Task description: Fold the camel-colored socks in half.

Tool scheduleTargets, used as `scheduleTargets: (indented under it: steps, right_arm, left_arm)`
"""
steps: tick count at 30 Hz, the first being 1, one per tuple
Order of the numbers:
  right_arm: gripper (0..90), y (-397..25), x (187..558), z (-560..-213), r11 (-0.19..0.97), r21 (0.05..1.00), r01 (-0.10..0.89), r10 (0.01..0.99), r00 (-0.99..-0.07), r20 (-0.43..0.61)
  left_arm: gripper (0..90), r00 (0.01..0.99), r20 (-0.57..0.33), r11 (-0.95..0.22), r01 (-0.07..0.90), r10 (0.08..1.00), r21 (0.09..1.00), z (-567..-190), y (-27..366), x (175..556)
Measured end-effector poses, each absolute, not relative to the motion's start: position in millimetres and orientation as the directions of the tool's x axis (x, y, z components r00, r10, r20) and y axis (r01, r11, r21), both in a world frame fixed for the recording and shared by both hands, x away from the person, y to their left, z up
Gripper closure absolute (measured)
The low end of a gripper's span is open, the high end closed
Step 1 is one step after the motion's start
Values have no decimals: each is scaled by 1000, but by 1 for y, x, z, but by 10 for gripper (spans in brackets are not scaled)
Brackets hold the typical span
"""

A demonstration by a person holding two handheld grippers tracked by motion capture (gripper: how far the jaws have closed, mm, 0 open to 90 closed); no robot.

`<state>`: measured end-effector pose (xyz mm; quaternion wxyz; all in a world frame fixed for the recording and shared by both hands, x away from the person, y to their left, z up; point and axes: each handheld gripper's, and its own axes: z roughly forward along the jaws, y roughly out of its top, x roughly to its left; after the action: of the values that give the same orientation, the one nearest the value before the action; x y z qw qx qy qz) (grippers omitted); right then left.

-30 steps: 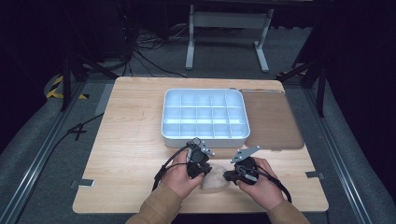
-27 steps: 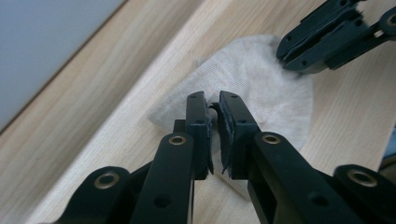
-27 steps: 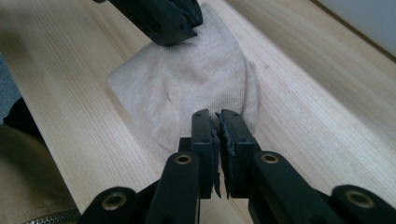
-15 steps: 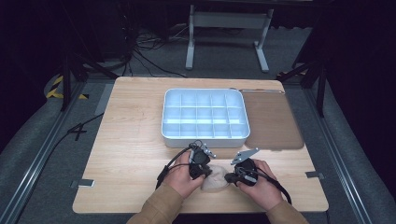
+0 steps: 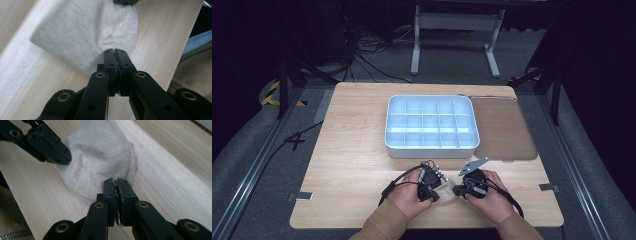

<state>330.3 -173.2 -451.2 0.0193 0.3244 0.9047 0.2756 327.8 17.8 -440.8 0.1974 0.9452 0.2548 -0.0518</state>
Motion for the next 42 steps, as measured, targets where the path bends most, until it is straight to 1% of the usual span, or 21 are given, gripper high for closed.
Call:
scheduleTargets:
  steps: [7, 10, 12, 18, 27, 34, 42]
  right_arm:
    - [861, -173, 330, -452, 636, 515, 576, 600, -788, 141]
    - [861, -174, 330, -450, 638, 518, 570, 596, -791, 136]
    - [862, -176, 329, -446, 634, 522, 571, 603, -787, 129]
    - [871, -176, 326, -432, 605, 573, 552, 592, -794, 139]
    - [888, -158, 323, -434, 606, 597, 526, 558, -816, 152]
    - [891, -153, 327, -442, 629, 564, 534, 576, -808, 123]
    - [891, -157, 330, -448, 627, 545, 557, 590, -796, 134]
  left_arm:
    - [886, 858, -212, -785, 513, 468, 347, -442, 20, 328]
    - [851, 861, -214, -784, 508, 461, 356, -439, 21, 327]
    - [837, 855, -216, -768, 518, 471, 376, -435, 23, 327]
    - [815, 838, -204, -719, 541, 507, 437, -418, 40, 329]
    - [801, 812, -178, -691, 571, 556, 444, -419, 52, 332]
    - [797, 799, -173, -684, 587, 576, 432, -425, 55, 334]
    - [797, 793, -173, -687, 596, 584, 416, -430, 55, 336]
